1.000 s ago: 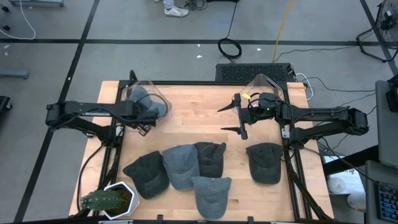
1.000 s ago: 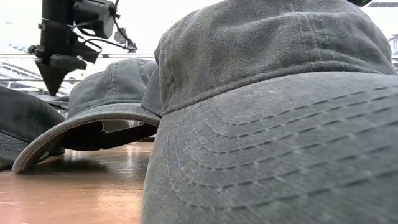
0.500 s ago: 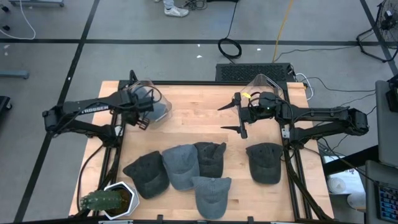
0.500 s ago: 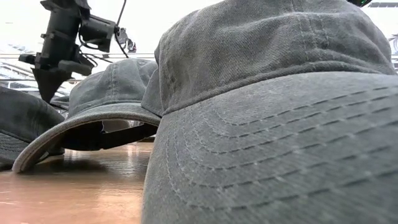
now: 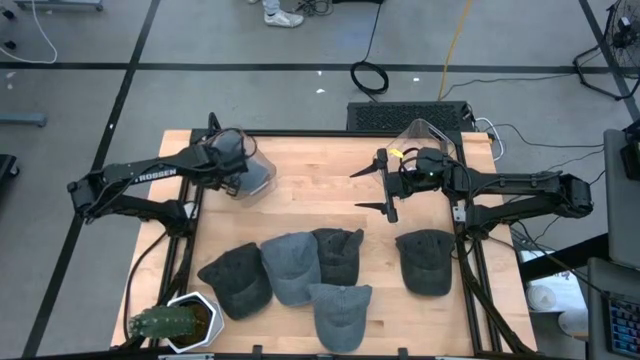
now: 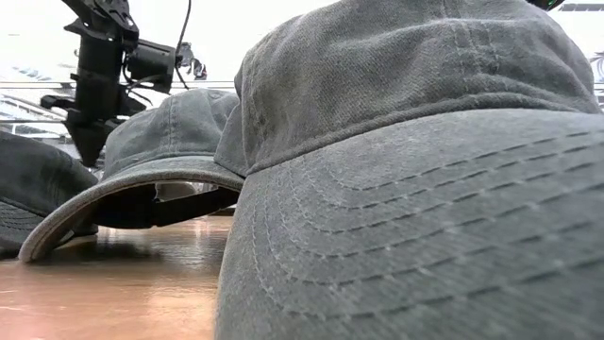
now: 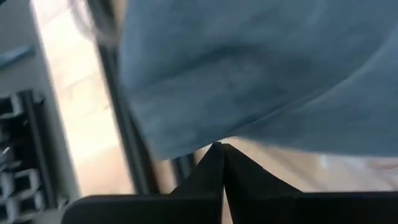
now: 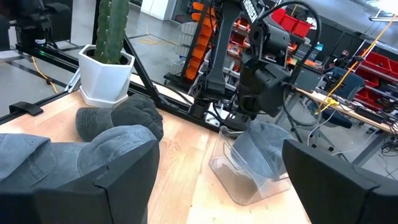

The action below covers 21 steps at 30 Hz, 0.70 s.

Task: Pick & Place hat
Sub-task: Put the right blue cap into the left transparent bin

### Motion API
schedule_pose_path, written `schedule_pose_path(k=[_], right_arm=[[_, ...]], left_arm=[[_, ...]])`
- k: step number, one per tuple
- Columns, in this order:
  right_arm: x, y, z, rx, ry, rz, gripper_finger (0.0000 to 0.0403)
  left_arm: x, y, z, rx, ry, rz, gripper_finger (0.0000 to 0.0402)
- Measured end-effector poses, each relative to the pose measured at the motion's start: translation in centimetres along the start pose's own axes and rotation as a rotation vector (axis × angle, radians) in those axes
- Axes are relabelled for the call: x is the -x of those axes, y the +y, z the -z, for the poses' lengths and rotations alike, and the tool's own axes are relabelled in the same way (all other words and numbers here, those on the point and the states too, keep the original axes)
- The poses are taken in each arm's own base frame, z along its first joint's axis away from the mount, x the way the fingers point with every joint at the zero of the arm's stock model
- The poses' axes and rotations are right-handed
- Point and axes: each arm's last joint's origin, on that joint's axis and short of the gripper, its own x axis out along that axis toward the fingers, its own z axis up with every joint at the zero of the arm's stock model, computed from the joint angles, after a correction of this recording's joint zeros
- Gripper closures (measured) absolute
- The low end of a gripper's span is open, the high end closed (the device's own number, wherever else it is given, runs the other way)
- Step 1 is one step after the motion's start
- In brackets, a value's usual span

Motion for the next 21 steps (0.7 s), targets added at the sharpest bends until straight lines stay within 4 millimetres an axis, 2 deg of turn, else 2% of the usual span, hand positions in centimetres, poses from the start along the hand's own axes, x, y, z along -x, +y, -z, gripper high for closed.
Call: schedule_pose_path(k=[4, 16, 21], right_arm=[[0.0, 0.0, 0.0, -0.003, 0.000, 0.000, 0.0074], [0.0, 0.0, 0.0, -0.008, 0.000, 0.001, 0.0074], [0.0, 0.0, 0.0, -0.007, 0.000, 0.001, 0.0074]], left_arm=[[-0.1, -0.3, -1.0, -0.010, -0.080, 0.041, 0.0391], [-0.4, 0.4, -2.2, -0.009, -0.187, -0.056, 0.0397], [-0.4, 0.1, -3.2, -0.008, -0.247, 0.007, 0.0390]])
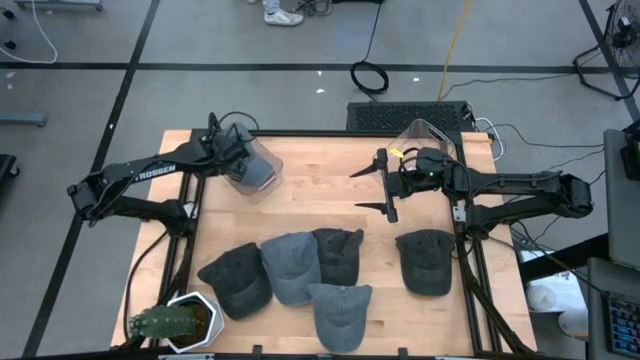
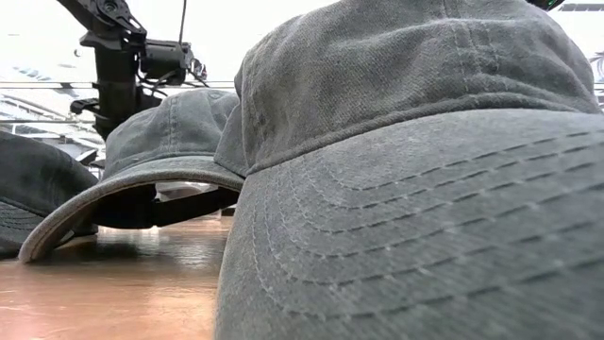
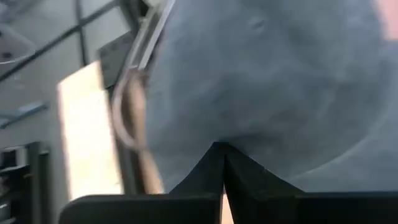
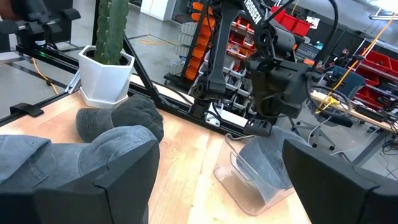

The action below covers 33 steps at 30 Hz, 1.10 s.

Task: Pick & Place hat
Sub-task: Put the right blue cap into the left transparent bin

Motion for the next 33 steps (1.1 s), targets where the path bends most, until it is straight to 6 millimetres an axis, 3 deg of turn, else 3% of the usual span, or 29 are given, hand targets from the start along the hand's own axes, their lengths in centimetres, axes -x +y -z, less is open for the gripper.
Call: schedule_pose_path(k=[5, 14, 17, 23, 26, 29, 33], right_arm=[[0.0, 0.0, 0.0, -0.002, 0.000, 0.000, 0.0074], [0.0, 0.0, 0.0, -0.011, 0.000, 0.000, 0.0074], [0.0, 0.0, 0.0, -0.013, 0.000, 0.000, 0.0074], [0.0, 0.0, 0.0, -0.017, 0.000, 0.001, 0.0074], [0.0, 0.0, 0.0, -0.016, 0.000, 0.001, 0.0074], [0.0, 0.0, 0.0, -0.015, 0.000, 0.001, 0.0074], [0.0, 0.0, 0.0, -0.013, 0.000, 0.001, 0.0074]], left_arm=[[-0.8, -0.1, -0.5, 0.011, -0.007, 0.109, 0.0398], [-3.6, -0.2, 0.9, -0.005, 0.014, 0.185, 0.0397], [-3.1, -0.1, 0.6, 0.002, 0.006, 0.197, 0.0394], [0.4, 0.3, -1.3, -0.002, -0.088, 0.227, 0.0397], [1.8, 0.0, -2.1, -0.011, -0.100, 0.340, 0.0396], [1.7, -1.2, -2.0, -0.064, -0.084, 0.408, 0.0398], [-0.1, -3.0, -1.5, -0.118, -0.007, 0.363, 0.0399]])
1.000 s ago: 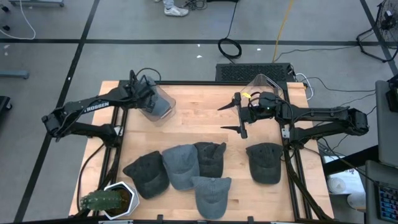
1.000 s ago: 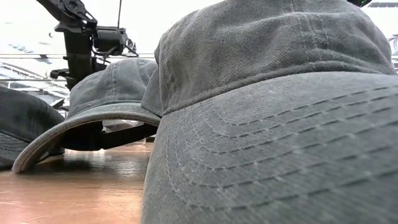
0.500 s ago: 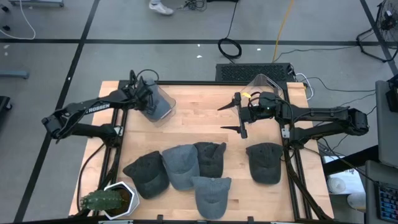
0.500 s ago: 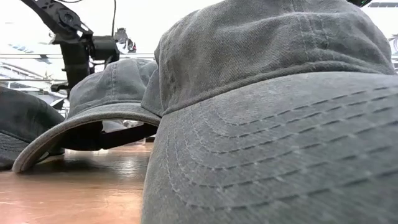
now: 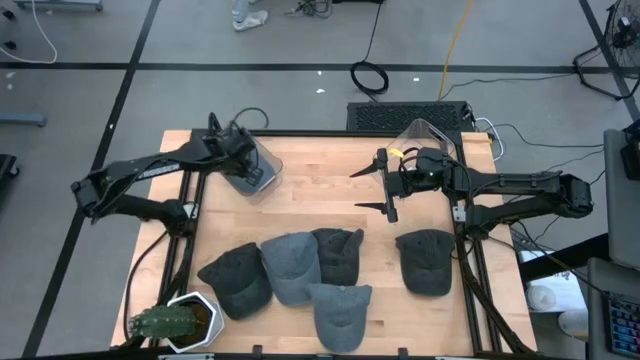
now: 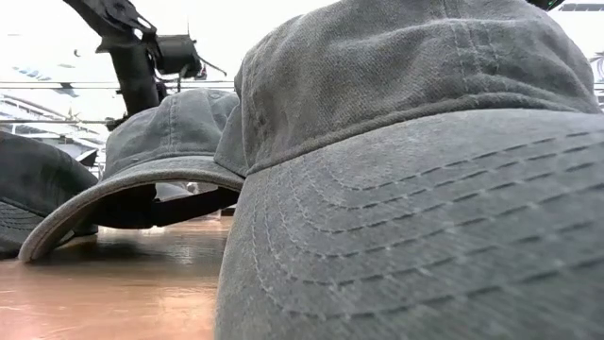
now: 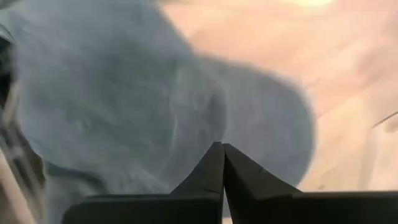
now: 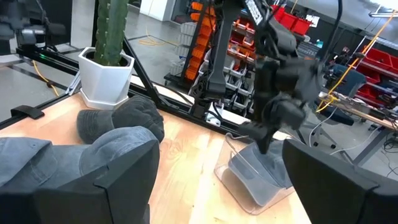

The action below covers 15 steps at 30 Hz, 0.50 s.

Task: Pick & Place hat
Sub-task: Put the right blue cap into the left transparent bin

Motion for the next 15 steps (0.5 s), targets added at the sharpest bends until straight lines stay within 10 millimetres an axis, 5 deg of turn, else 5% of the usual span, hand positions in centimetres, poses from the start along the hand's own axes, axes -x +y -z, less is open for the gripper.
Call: schedule_pose_path(k=[9, 15], right_arm=[[0.0, 0.0, 0.0, -0.001, 0.000, 0.000, 0.0074], [0.0, 0.0, 0.0, -0.005, 0.000, 0.000, 0.0074]], left_arm=[[-4.5, -1.3, 0.0, -0.021, 0.154, -0.056, 0.0398], [-2.7, -1.3, -0.6, -0.024, 0.090, -0.034, 0.0399]])
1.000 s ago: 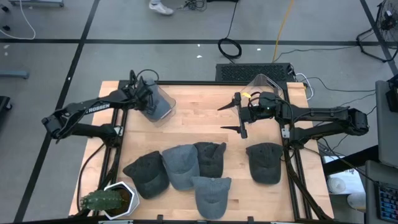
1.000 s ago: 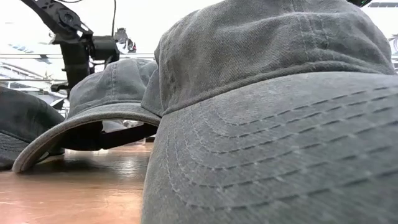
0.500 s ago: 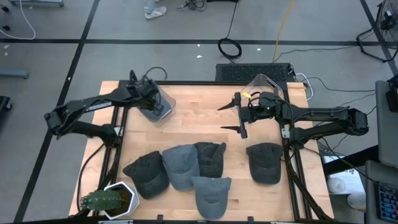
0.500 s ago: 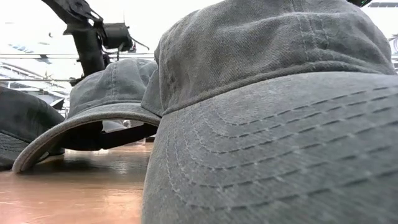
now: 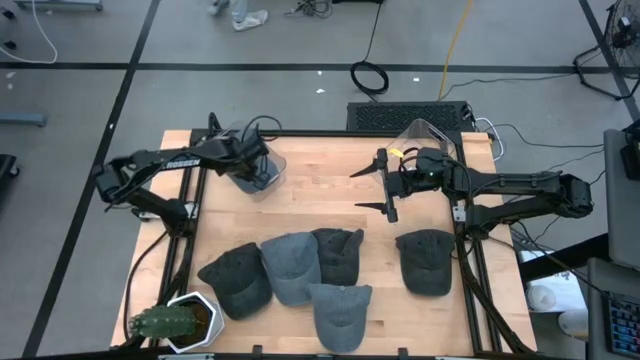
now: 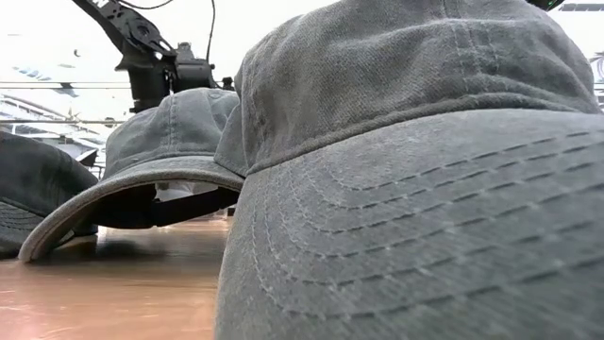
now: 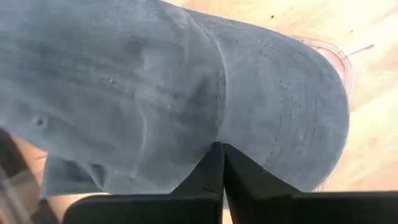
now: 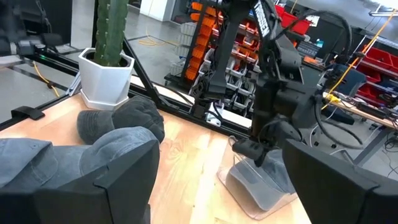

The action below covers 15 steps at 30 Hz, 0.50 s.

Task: Pick & Place hat
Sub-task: Put the right blue cap into the left transparent bin, then put the left blue cap into the left transparent bin

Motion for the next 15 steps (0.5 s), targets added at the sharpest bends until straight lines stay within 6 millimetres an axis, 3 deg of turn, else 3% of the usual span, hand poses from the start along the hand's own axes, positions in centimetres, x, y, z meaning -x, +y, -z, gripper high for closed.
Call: schedule_pose_path(k=[8, 12, 15], right_arm=[[0.0, 0.0, 0.0, -0.001, 0.000, 0.000, 0.0074], [0.0, 0.0, 0.0, -0.012, 0.003, -0.002, 0.0074], [0.0, 0.0, 0.1, -0.033, 0.006, -0.002, 0.0074]], left_arm=[[6.8, -0.2, -0.4, -0.147, -0.276, 0.117, 0.0396], [10.0, -0.7, 0.9, -0.308, -0.448, 0.269, 0.0390], [11.3, -1.2, 2.2, -0.317, -0.466, 0.467, 0.0391]])
